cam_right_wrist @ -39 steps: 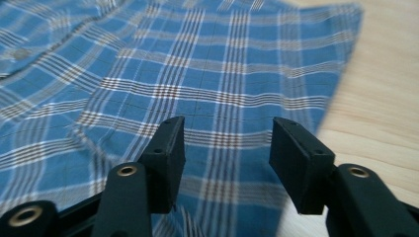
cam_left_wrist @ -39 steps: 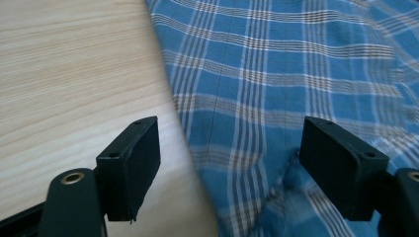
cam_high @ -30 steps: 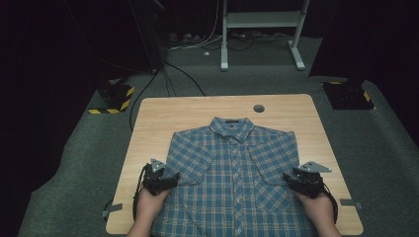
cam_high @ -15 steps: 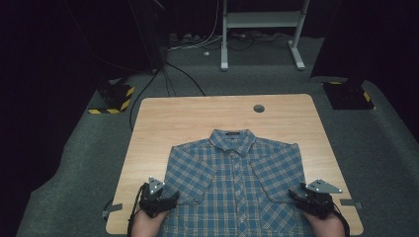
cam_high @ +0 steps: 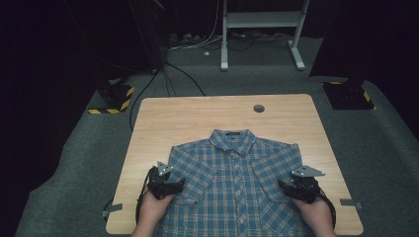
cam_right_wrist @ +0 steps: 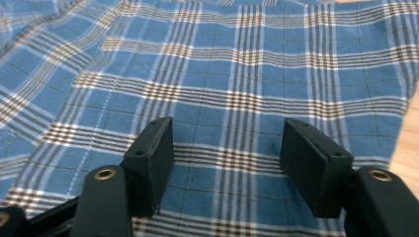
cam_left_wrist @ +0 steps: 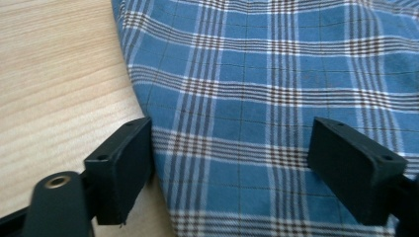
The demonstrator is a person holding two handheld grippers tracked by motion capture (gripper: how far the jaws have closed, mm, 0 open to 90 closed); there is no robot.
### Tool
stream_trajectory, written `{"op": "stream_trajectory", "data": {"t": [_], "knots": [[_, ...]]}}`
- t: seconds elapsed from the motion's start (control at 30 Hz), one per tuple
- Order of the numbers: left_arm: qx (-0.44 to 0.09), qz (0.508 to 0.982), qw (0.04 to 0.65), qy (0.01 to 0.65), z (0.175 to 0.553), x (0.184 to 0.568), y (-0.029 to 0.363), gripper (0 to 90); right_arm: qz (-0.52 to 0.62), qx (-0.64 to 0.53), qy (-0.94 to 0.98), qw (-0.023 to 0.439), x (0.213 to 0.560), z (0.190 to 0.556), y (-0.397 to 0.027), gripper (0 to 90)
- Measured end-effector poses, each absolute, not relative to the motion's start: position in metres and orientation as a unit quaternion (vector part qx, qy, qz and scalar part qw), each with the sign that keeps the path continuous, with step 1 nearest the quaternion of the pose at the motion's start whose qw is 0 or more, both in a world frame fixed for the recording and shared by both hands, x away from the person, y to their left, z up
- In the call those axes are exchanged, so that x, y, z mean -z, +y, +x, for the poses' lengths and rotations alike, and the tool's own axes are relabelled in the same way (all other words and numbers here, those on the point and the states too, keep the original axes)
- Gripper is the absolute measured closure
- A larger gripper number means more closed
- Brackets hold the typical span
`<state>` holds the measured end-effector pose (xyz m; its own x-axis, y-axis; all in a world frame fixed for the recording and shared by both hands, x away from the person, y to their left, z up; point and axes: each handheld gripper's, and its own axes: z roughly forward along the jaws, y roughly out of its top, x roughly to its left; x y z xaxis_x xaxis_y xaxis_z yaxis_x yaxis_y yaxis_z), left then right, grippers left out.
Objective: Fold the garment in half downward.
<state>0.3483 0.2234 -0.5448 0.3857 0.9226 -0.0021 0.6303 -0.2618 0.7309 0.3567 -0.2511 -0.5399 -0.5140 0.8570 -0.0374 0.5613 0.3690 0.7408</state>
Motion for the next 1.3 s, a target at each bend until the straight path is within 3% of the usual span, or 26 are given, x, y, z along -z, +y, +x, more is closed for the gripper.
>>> {"op": "stream_trajectory", "data": {"t": [0.5,0.63,0.93,1.3], "knots": [[-0.213,0.774,0.334,0.495,0.310,0.545,0.216,18.0,0.447,-0.353,0.794,0.214,0.543,0.324,-0.258,37.9],[-0.212,0.793,0.323,0.472,0.315,0.542,0.212,17.9,0.446,-0.355,0.793,0.214,0.543,0.324,-0.258,37.9],[-0.211,0.791,0.326,0.473,0.334,0.536,0.216,16.8,0.447,-0.356,0.792,0.215,0.544,0.323,-0.258,37.9],[-0.229,0.778,0.321,0.489,0.373,0.527,0.222,21.7,0.448,-0.357,0.791,0.216,0.544,0.323,-0.258,37.9]]}}
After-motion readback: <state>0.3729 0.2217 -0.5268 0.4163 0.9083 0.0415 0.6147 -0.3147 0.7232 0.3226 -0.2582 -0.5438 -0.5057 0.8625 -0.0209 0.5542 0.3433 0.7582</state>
